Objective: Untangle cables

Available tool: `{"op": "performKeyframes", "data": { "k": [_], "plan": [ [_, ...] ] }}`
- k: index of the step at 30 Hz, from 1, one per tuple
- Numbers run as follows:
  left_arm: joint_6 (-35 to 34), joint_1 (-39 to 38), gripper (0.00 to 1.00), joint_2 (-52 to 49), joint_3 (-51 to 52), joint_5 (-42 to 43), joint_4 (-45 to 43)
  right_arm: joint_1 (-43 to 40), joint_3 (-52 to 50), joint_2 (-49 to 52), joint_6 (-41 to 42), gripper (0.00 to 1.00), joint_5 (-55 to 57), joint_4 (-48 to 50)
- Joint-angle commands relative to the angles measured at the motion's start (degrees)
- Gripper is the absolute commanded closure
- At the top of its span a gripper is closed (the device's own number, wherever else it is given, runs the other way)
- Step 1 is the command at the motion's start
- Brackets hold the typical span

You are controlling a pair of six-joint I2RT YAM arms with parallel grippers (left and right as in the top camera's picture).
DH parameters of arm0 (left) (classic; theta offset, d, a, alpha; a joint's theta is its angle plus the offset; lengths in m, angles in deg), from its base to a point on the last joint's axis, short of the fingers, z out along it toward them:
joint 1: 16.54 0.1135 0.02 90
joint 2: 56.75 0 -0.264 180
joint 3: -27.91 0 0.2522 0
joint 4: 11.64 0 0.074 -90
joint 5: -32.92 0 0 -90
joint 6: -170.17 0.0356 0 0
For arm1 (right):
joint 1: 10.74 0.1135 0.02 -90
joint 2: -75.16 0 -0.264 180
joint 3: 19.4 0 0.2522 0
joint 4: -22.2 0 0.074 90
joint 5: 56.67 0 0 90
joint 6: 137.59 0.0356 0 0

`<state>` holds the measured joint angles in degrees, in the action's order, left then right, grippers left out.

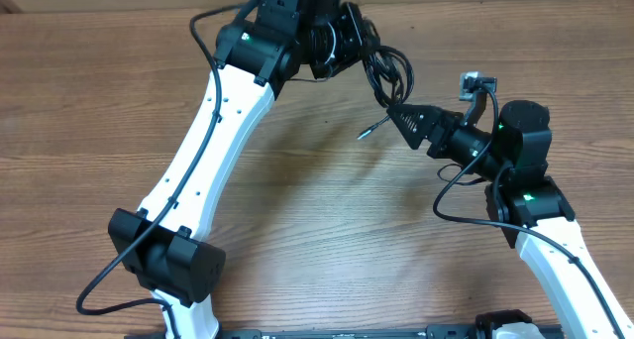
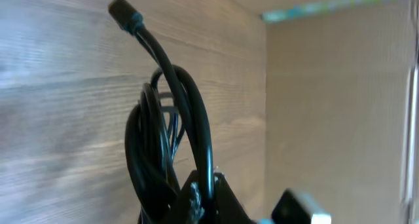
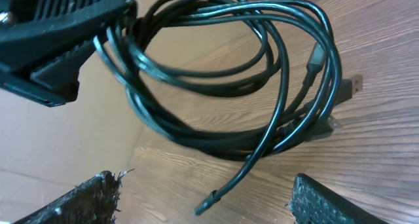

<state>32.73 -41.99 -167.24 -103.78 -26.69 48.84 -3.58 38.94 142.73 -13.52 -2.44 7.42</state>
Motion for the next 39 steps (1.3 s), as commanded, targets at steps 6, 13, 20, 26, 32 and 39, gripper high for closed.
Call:
{"op": "performKeyframes", "data": {
  "k": [6, 13, 20, 26, 32, 39],
  "plan": [
    [36.7, 1.4, 0.96, 0.1, -1.7, 11.8, 0.1, -0.2, 1.2, 0.1, 0.4, 0.17, 8.8, 0.5],
    [49.0, 5.6, 0.96, 0.1, -1.7, 29.9, -0.1, -0.2, 1.2, 0.1, 0.4, 0.17, 19.6, 1.1],
    [53.1, 4.8, 0.96, 0.1, -1.7, 34.4, 0.0, -0.2, 1.2, 0.1, 0.4, 0.17, 20.7, 4.5],
    [53.2, 3.7, 0.96, 0.1, -1.7, 37.4, -0.1, -0.2, 1.2, 0.1, 0.0, 0.18, 23.7, 4.8],
    [53.2, 3.7, 0.96, 0.1, -1.7, 39.7, 0.0, -0.2, 1.2, 0.1, 0.0, 0.42, 25.9, 4.8],
    [53.2, 3.7, 0.96, 0.1, -1.7, 40.2, 0.0, -0.2, 1.2, 0.1, 0.0, 0.46, 29.4, 3.6]
  ]
}}
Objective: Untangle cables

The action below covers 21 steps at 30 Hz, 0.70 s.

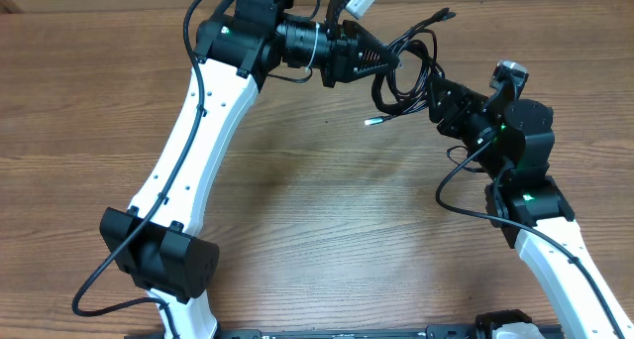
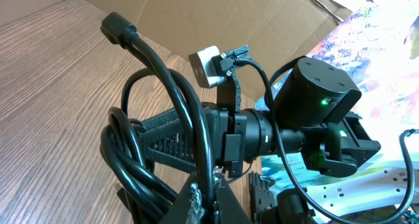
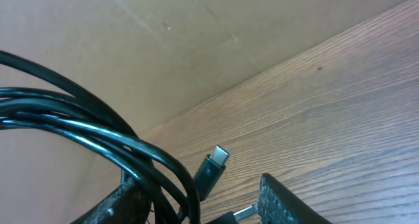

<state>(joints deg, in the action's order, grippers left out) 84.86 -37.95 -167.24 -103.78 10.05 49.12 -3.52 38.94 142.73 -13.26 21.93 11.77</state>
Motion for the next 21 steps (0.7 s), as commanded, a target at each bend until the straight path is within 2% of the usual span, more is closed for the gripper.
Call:
{"op": "performKeyframes", "data": {
  "k": [1, 9, 17, 19, 21],
  "plan": [
    [1.1, -0.3, 0.96, 0.1, -1.7, 3.5, -0.3, -0.2, 1.2, 0.1, -0.3, 0.44, 6.6, -1.5],
    [0.9, 1.0, 0.96, 0.1, -1.7, 4.8, -0.4, -0.2, 1.2, 0.1, -0.2, 0.44, 14.8, -7.0],
    [-0.9, 2.4, 0.96, 0.1, -1.7, 4.9, -0.4, -0.2, 1.2, 0.1, -0.2, 0.43, 16.7, -10.4],
    [-1.0, 2.6, 0.96, 0.1, -1.7, 4.9, -0.4, -0.2, 1.2, 0.1, -0.2, 0.4, 16.9, -11.1],
    [-3.7, 3.2, 0.96, 0.1, -1.7, 5.1, -1.4, -0.2, 1.2, 0.1, -0.2, 0.39, 19.0, -13.0]
  ]
}}
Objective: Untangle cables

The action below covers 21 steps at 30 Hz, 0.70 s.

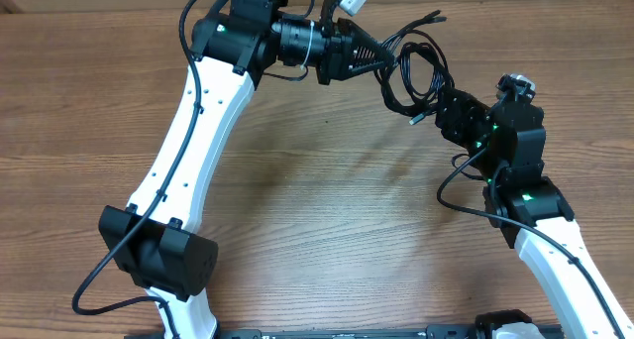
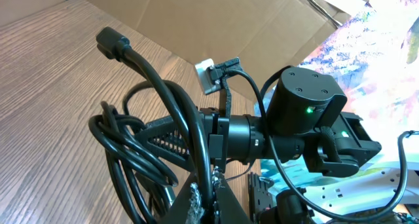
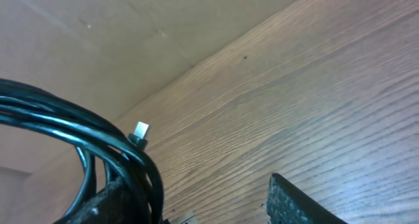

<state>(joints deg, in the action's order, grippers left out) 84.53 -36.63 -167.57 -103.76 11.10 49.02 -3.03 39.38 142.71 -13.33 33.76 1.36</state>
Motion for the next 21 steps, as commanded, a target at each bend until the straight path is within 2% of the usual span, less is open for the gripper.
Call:
{"op": "performKeyframes", "data": {
  "k": [1, 6, 11, 17, 21],
  "plan": [
    [-5.2, 2.3, 0.96, 0.4, -1.7, 4.7, -2.2, -0.7, 0.8, 0.1, -0.2, 0.39, 9.4, -4.3],
    [-11.0, 4.8, 0.96, 0.4, -1.7, 8.5, -6.8, -0.7, 0.8, 0.1, -0.2, 0.39, 15.0, -9.4],
    [-11.3, 5.9, 0.96, 0.4, -1.7, 8.5, -7.1, -0.7, 0.8, 0.1, -0.2, 0.34, 15.0, -10.2],
    [-11.2, 6.0, 0.96, 0.4, -1.7, 8.5, -7.1, -0.7, 0.8, 0.1, -0.2, 0.39, 7.6, -9.1],
    [-11.3, 5.8, 0.96, 0.4, -1.7, 8.3, -7.1, -0.7, 0.8, 0.1, -0.2, 0.22, -4.2, -4.9]
  ]
}}
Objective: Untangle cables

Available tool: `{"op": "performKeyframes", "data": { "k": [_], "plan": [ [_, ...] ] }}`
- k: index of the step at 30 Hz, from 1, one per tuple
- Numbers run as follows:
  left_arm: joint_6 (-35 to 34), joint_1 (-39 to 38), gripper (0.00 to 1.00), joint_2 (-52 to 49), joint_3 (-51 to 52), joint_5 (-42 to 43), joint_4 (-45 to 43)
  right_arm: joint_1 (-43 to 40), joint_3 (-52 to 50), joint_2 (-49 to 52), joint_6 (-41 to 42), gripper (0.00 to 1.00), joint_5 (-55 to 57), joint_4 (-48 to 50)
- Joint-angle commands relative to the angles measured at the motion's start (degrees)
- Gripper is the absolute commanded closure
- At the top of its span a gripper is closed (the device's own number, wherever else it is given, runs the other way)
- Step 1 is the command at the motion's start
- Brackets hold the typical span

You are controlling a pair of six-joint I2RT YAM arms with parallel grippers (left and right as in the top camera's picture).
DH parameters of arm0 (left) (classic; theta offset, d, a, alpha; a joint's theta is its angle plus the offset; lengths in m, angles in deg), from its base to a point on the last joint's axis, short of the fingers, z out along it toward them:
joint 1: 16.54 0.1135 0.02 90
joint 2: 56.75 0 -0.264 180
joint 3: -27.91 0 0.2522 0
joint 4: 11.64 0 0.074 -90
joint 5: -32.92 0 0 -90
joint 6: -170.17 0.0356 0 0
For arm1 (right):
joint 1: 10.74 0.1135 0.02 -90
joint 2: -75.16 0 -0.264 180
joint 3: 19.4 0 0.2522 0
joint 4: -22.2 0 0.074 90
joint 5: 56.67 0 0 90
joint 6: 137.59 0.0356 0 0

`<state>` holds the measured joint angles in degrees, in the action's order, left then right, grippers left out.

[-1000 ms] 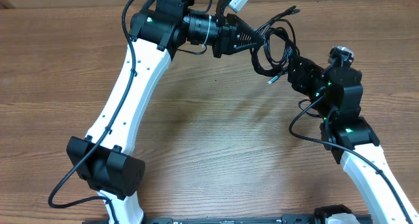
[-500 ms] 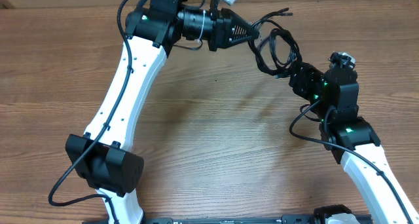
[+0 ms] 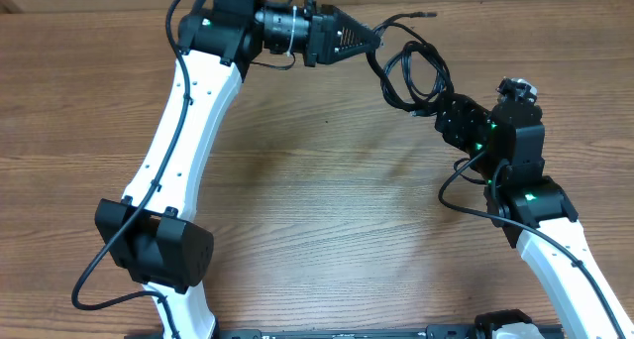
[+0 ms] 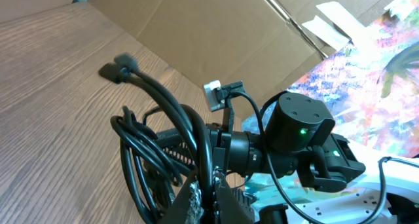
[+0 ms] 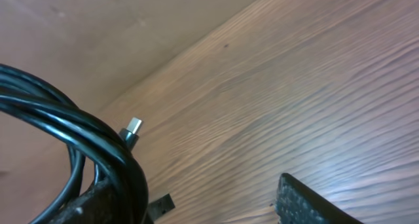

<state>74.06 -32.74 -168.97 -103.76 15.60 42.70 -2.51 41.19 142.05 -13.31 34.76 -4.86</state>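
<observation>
A bundle of black cables [image 3: 410,71] hangs in the air between both arms at the back of the table. My left gripper [image 3: 372,40] points right and is shut on one thick cable [image 4: 211,185] of the bundle; that cable's plug end [image 4: 118,68] sticks out up and to the left. My right gripper [image 3: 437,108] reaches the bundle from the lower right. It stands open [image 5: 203,194], with several loops of cable [image 5: 98,142] draped over its left finger [image 5: 91,207]. A small metal connector tip [image 5: 134,127] juts out of those loops.
The wooden table [image 3: 317,210] lies under both arms. A cardboard wall [image 4: 216,34] stands along the back edge. A loose plug end [image 3: 426,15] of the bundle pokes out toward that wall. My right arm's wrist [image 4: 298,135] shows just beyond the bundle in the left wrist view.
My left gripper has shifted a little left and toward the back with its cable. The bundle is drawn out slightly longer between the grippers. The right gripper has barely moved.
At first my left gripper held the bundle hanging at the back centre, my right gripper open in front of it. Then the left gripper pointed right and loops lay at the right gripper's left finger. Since then the loops have stayed hooked there and the grippers have drawn apart.
</observation>
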Motion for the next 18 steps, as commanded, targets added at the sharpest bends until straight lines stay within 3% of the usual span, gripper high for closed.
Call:
{"op": "performKeyframes", "data": {
  "k": [1, 8, 18],
  "plan": [
    [-0.8, 1.9, 0.96, 1.8, -1.7, 3.9, -0.8, -1.2, -1.0, 0.7, -0.3, 0.19, -7.1, 2.3],
    [-0.7, 1.9, 0.96, 1.8, -1.7, 3.8, -0.7, -1.2, -1.0, 0.7, -6.6, 0.01, -23.8, 10.8],
    [-0.8, 1.9, 0.96, 1.8, -1.7, 3.4, -0.8, -1.2, -1.0, 0.7, -8.5, 0.0, -40.2, 19.0]
  ]
}}
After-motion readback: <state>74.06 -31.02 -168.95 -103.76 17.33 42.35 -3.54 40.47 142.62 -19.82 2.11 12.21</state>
